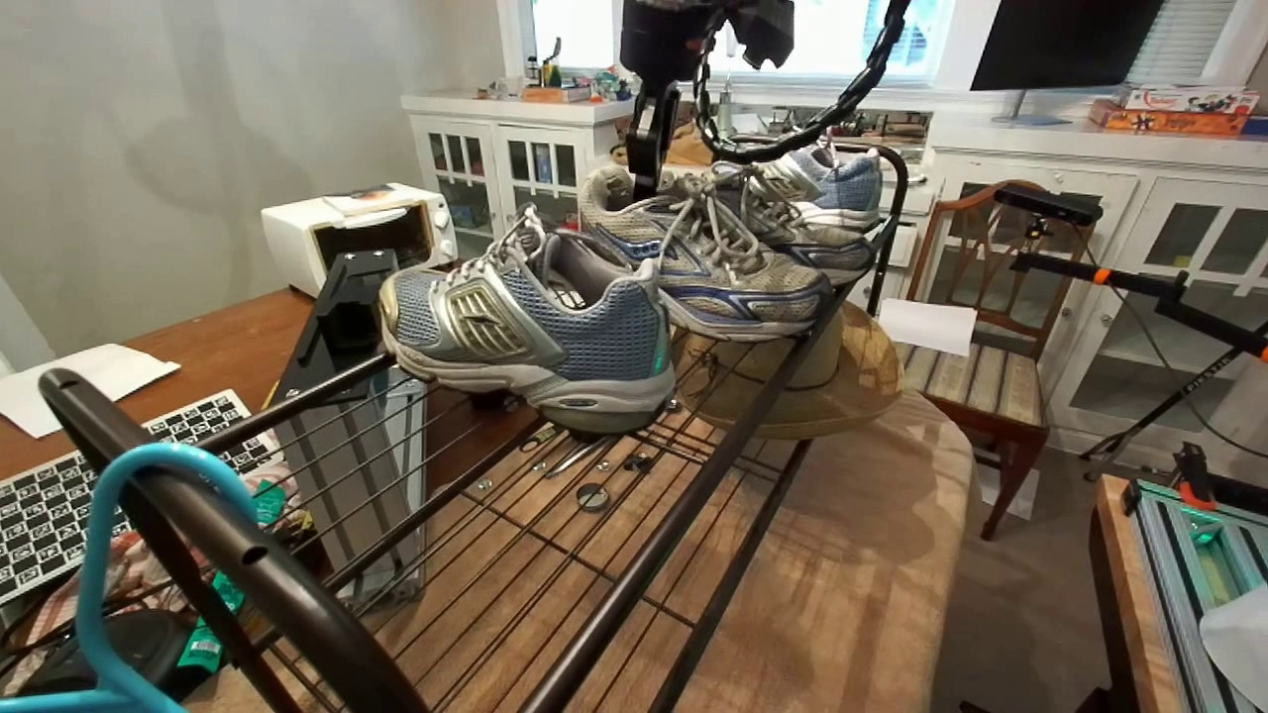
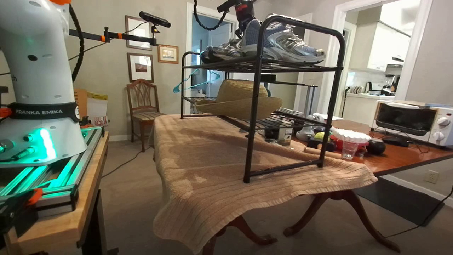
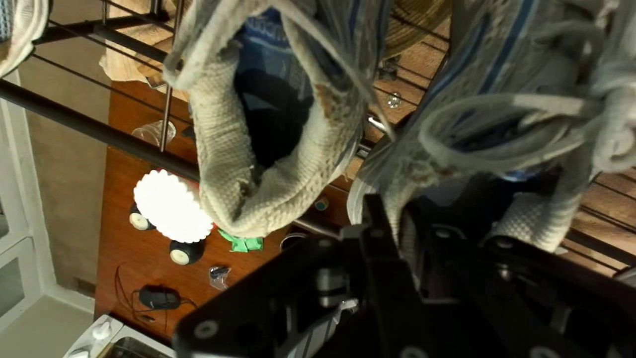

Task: Move the blue pair of shoes to the left

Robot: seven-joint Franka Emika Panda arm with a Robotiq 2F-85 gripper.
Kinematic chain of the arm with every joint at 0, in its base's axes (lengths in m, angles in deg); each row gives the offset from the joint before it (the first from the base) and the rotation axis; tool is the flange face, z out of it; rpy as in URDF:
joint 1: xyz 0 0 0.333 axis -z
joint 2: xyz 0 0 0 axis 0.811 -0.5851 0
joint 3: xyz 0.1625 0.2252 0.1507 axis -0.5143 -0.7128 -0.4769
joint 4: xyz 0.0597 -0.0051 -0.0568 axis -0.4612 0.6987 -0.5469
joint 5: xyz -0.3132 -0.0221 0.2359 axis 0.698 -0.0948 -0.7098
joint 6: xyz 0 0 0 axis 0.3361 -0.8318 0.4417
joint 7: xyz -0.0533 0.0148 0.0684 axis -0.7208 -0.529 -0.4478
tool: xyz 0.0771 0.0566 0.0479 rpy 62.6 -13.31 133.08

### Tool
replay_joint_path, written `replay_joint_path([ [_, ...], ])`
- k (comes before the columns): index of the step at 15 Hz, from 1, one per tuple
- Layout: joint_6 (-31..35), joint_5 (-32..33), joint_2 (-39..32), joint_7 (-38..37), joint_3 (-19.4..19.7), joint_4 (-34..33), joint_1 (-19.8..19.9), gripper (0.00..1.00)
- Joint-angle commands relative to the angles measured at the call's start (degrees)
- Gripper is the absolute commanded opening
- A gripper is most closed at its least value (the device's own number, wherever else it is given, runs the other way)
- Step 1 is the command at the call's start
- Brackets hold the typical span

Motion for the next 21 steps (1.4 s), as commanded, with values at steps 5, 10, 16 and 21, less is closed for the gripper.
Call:
replay_joint_path([
  [5, -4.0, 4.8, 4.6, -7.8, 0.4, 1.4, -0.3, 0.72],
  [10, -9.8, 6.2, 8.6, -20.6, 0.1, 1.6, 0.1, 1.0],
  [16, -12.2, 4.7, 13.1, -33.3, 0.4, 5.6, 2.1, 1.0],
  [21, -13.2, 4.8, 10.9, -30.6, -0.2, 2.0, 2.0, 1.0],
])
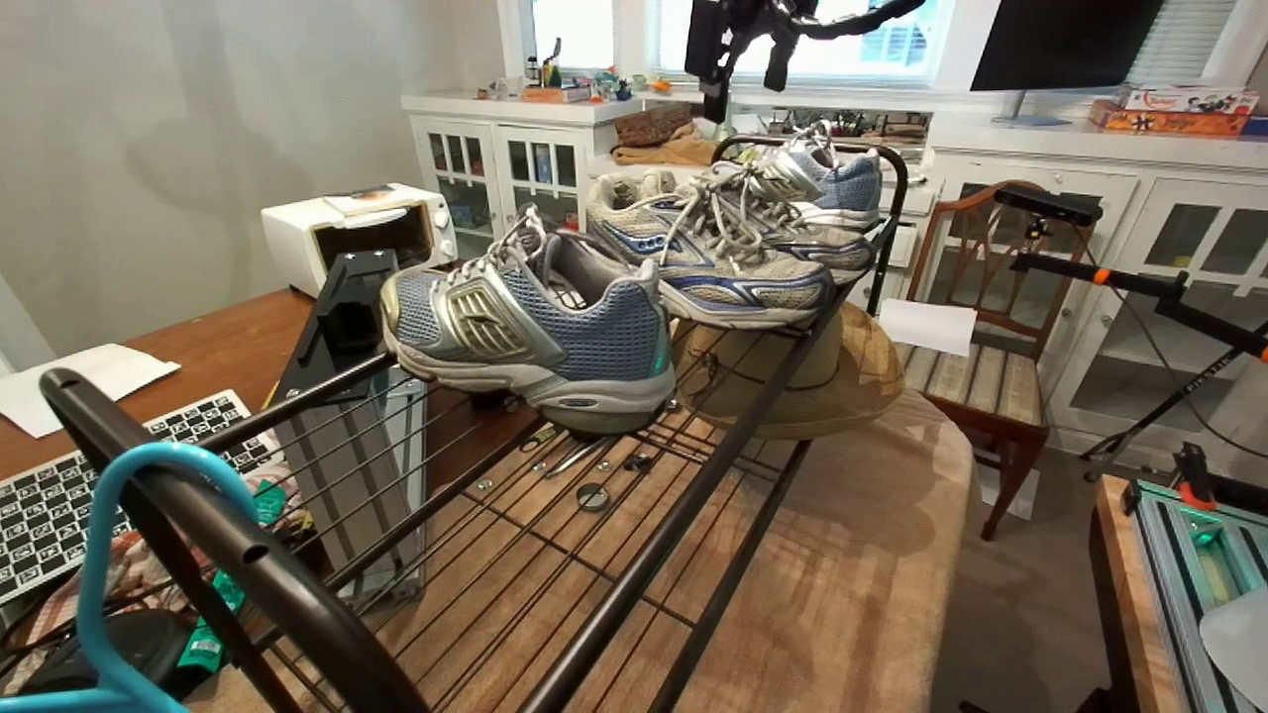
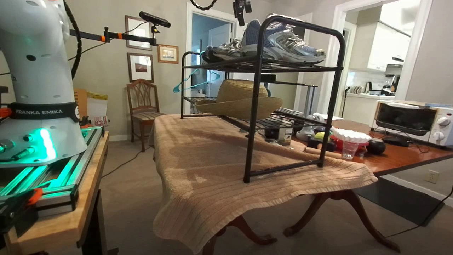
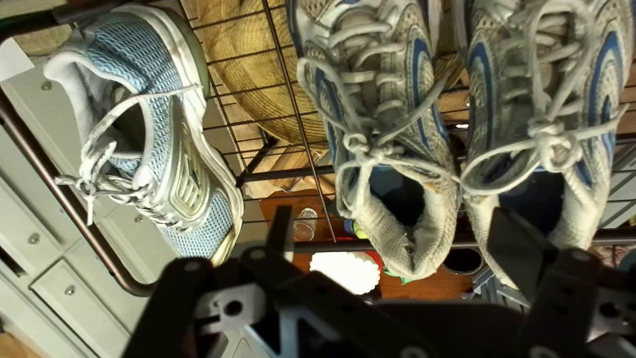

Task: Move the blue pair of shoes to the left

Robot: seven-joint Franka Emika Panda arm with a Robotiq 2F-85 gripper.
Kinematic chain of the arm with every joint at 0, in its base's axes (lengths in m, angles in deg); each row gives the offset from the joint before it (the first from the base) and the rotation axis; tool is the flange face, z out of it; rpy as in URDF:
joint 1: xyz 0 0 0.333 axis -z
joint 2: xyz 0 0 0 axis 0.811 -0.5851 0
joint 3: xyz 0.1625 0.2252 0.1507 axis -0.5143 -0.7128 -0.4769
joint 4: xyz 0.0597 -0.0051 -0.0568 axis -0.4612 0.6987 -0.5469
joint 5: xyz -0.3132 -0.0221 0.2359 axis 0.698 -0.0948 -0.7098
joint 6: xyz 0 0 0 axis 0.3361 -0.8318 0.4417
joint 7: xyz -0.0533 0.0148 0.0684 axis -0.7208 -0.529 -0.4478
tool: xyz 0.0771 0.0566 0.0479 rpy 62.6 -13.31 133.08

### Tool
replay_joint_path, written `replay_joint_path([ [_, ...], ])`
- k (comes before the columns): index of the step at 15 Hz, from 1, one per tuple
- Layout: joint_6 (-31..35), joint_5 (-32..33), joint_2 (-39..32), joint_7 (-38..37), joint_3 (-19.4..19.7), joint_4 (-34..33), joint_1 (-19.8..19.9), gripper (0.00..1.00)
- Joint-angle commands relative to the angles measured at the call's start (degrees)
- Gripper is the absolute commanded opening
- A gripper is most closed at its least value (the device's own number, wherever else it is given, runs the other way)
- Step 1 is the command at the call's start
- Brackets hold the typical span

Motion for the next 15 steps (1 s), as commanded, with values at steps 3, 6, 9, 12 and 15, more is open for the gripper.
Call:
replay_joint_path([
  [3, -0.5, 0.0, -0.8, -1.5, -0.1, -0.6, 0.8, 1.0],
  [6, -0.1, -0.2, 1.1, -6.2, 1.5, 2.7, 2.6, 1.0],
  [9, 1.8, -0.1, 2.0, -7.0, 3.4, 5.2, 4.9, 1.0],
  [12, 6.4, -0.5, 3.4, -4.0, 5.1, 8.2, 6.5, 1.0],
  [15, 10.8, -5.0, 3.9, 0.2, 6.7, 11.0, 7.8, 1.0],
])
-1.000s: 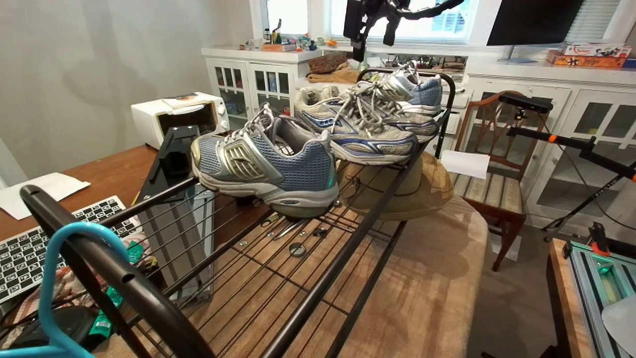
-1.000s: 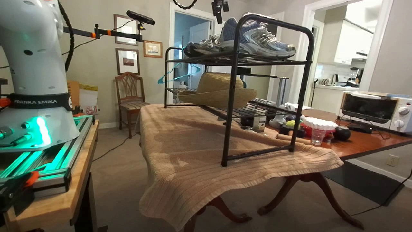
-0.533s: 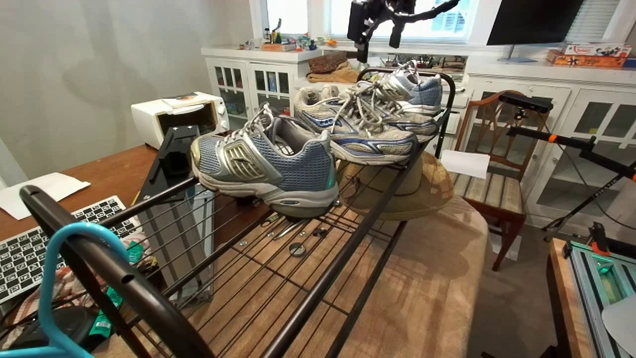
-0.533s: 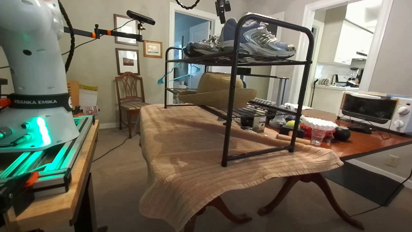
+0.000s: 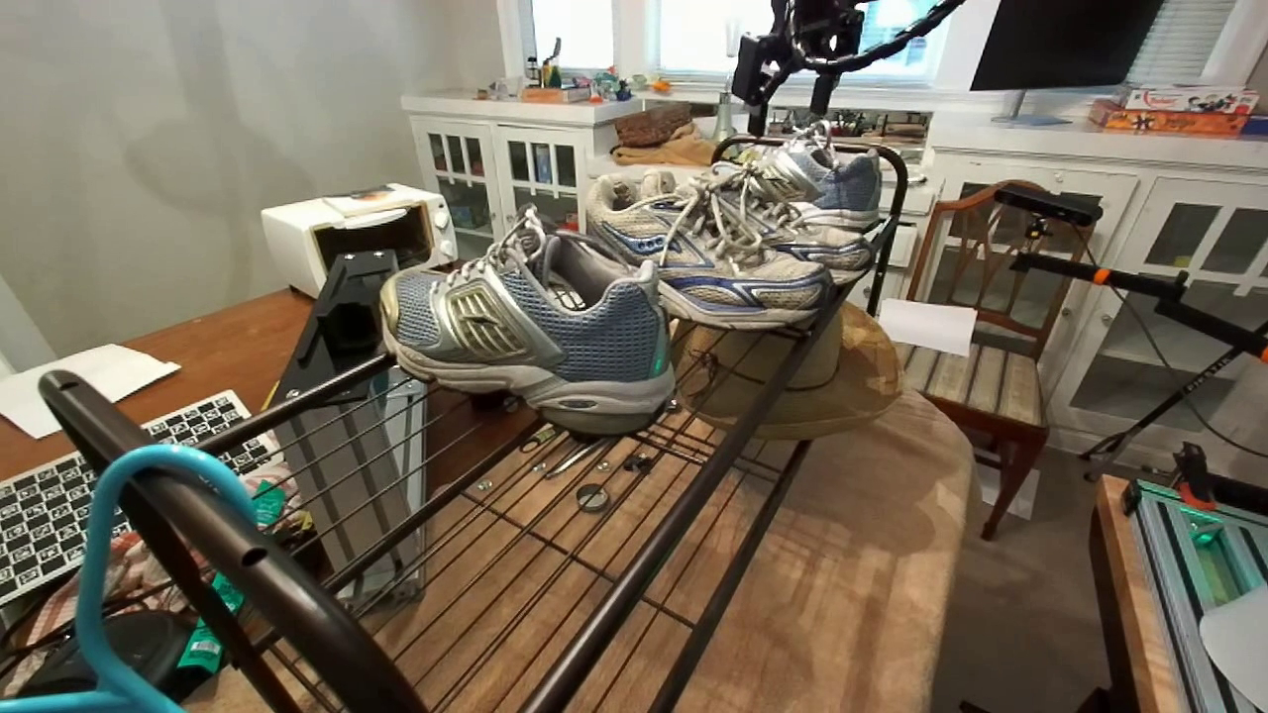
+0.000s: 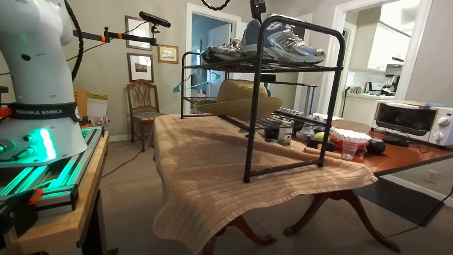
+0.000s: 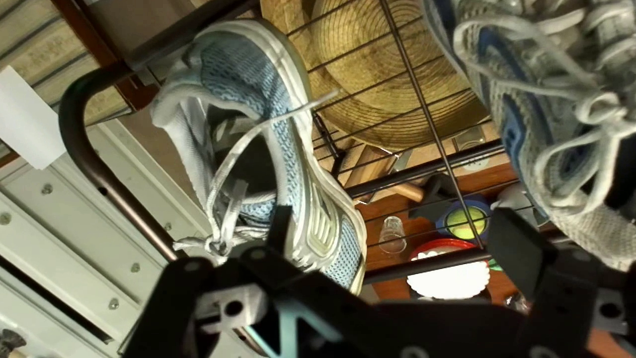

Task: Move the blue pair of shoes to the left

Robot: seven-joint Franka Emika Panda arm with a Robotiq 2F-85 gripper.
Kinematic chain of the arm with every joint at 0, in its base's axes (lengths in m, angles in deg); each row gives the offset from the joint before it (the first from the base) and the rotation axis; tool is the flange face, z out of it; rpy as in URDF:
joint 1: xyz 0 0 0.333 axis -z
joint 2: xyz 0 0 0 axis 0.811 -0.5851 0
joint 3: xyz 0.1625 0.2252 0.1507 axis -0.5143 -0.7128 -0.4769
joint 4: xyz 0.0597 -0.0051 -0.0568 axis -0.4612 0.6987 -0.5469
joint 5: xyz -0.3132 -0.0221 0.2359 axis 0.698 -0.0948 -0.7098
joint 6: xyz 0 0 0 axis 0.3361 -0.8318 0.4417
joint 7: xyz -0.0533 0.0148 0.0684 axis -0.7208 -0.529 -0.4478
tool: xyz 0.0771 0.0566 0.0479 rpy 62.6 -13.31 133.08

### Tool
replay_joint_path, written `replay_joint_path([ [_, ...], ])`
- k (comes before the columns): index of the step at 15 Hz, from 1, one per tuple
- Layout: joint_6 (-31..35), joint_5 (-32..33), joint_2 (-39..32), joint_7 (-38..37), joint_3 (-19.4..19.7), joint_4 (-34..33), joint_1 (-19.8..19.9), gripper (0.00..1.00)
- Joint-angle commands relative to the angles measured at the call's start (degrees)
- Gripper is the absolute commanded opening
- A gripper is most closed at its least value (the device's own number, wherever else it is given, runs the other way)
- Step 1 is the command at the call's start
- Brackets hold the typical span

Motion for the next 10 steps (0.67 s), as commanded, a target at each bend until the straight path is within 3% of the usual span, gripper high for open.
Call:
replay_joint_path([
  [1, 4.8, -5.1, 2.2, 4.2, 1.3, 5.4, 1.3, 1.0],
  [5, 3.7, -8.6, 2.8, 6.6, 2.0, 7.7, 2.0, 1.0],
  [10, 1.5, -5.8, 4.4, 3.7, 1.4, 9.5, 2.7, 1.0],
])
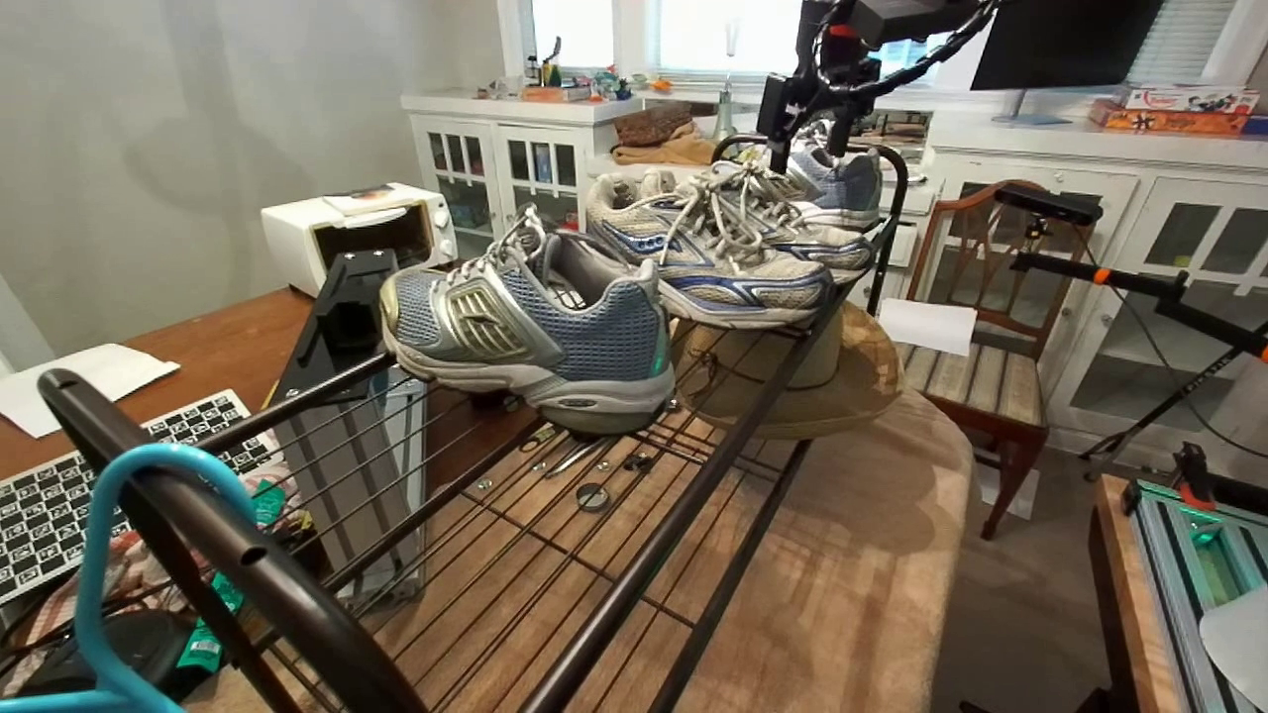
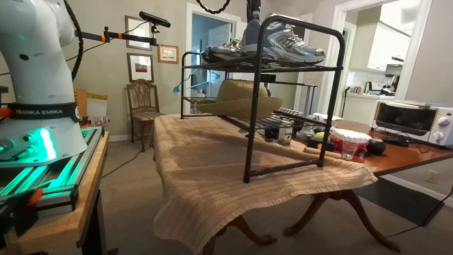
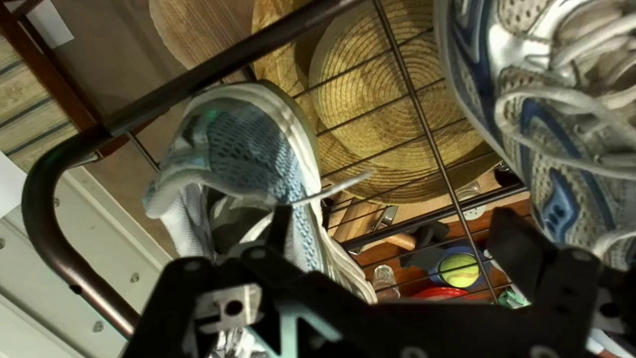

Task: Move the blue pair of shoes to the left

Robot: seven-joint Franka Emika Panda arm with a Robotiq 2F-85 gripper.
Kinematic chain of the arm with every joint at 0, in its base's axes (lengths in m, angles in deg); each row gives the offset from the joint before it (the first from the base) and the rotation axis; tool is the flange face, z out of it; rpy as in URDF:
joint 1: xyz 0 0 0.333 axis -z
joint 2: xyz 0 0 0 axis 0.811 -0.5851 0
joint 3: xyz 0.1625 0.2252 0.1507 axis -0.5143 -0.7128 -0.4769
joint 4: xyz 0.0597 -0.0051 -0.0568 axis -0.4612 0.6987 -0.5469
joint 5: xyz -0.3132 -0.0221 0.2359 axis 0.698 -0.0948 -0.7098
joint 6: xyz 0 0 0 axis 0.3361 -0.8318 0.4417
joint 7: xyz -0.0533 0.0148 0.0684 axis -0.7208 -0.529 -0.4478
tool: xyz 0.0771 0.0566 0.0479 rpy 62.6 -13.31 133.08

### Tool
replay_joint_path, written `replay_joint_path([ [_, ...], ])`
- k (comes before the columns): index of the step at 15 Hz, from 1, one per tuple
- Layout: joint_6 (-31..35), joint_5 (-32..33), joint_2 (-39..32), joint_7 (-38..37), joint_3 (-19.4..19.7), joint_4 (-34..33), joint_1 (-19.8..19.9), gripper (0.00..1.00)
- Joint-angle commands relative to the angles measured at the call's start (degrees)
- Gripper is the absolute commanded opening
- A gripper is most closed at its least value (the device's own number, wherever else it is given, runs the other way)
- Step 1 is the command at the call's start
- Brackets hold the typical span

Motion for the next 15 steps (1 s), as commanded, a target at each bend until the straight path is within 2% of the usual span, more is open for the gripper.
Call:
replay_joint_path([
  [1, -0.4, 1.2, 2.4, -1.1, -0.3, 3.0, 0.7, 1.0],
  [15, 4.2, 3.8, 0.5, 2.9, 0.8, 3.3, 2.6, 1.0],
])
